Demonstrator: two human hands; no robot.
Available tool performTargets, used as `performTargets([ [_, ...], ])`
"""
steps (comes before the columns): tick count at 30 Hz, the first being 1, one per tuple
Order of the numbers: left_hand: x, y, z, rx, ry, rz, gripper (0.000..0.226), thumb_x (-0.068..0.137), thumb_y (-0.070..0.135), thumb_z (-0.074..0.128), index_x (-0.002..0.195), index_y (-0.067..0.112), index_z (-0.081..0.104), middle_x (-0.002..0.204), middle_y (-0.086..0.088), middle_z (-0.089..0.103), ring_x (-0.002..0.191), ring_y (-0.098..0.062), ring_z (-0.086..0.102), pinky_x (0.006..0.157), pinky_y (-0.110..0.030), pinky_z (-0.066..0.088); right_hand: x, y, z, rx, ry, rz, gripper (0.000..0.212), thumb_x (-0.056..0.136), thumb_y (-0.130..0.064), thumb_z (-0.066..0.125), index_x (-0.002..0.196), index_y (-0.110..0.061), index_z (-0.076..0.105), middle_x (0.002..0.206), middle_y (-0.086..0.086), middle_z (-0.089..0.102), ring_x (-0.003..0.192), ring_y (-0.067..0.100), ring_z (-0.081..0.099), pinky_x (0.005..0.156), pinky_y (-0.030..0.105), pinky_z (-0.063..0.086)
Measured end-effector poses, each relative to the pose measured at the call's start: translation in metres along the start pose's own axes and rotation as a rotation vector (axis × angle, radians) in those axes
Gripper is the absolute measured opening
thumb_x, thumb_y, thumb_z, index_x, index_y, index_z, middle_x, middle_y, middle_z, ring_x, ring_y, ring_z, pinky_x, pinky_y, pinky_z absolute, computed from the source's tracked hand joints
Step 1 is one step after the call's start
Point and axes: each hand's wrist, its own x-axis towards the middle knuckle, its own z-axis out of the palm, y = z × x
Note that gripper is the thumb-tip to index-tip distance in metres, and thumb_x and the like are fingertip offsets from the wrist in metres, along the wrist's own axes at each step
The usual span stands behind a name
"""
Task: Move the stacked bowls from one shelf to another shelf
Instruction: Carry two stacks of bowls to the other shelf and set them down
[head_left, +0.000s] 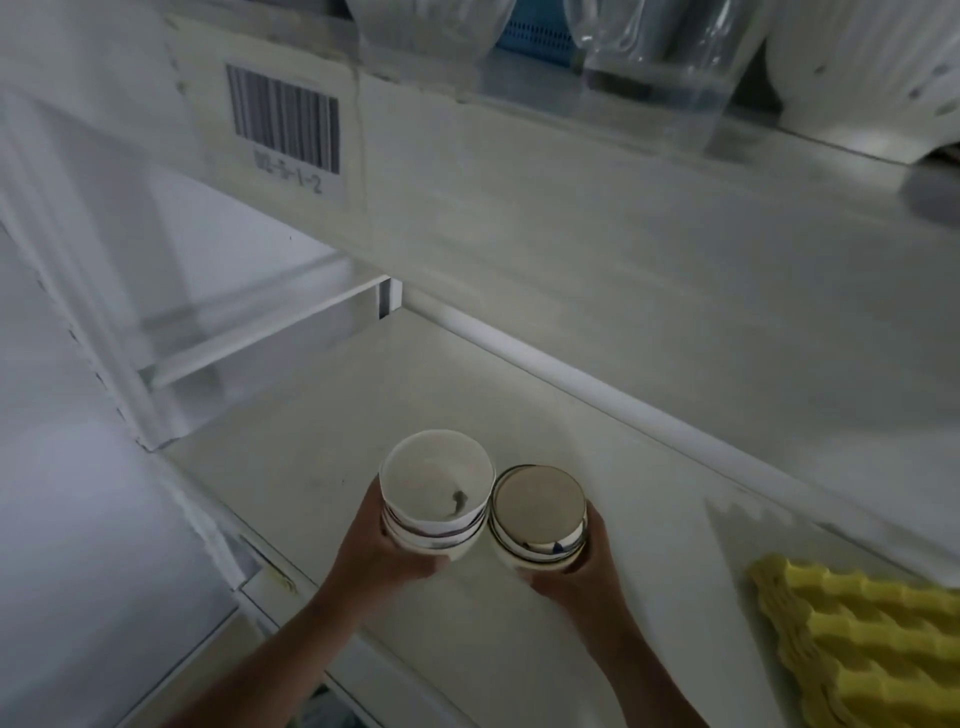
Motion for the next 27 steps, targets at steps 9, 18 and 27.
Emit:
performTargets([
  [9,0.008,-0.007,0.0,0.063,-0.006,-0.003,0.099,0.039,0.022,0.088,0.124,0.055,0.049,0.124,0.02,0.063,0.116,-0.002,0.06,0.086,-0.012,0.048,0.011,0.01,-0.012,-0.124,-0.032,0.078,0.097,0.034,-0.005,0.095,0.116,-0.035,0.052,0.113,-0.009,0.069,0.1,-0.003,0.066,0.087,0.032,0.056],
  [18,0.015,-0.019,-0.003,0.097,-0.087,-0.059,0.108,0.04,0.02,0.089,0.136,0.026,0.038,0.13,0.018,0.06,0.123,-0.005,0.056,0.093,-0.014,0.045,0.028,0.011,-0.017,-0.181,-0.089,0.047,0.116,0.029,-0.019,0.096,0.134,-0.02,0.048,0.129,0.004,0.063,0.119,0.013,0.062,0.098,0.032,0.051],
  [27,0.016,-0.003,-0.02,0.513,-0.15,-0.147,0.116,0.034,0.05,0.087,0.137,0.024,0.039,0.136,-0.004,0.053,0.129,-0.024,0.05,0.106,-0.042,0.042,0.03,0.009,-0.023,-0.322,-0.157,0.122,0.117,0.036,-0.021,0.101,0.138,-0.018,0.043,0.13,0.006,0.061,0.124,0.028,0.057,0.103,0.05,0.049],
])
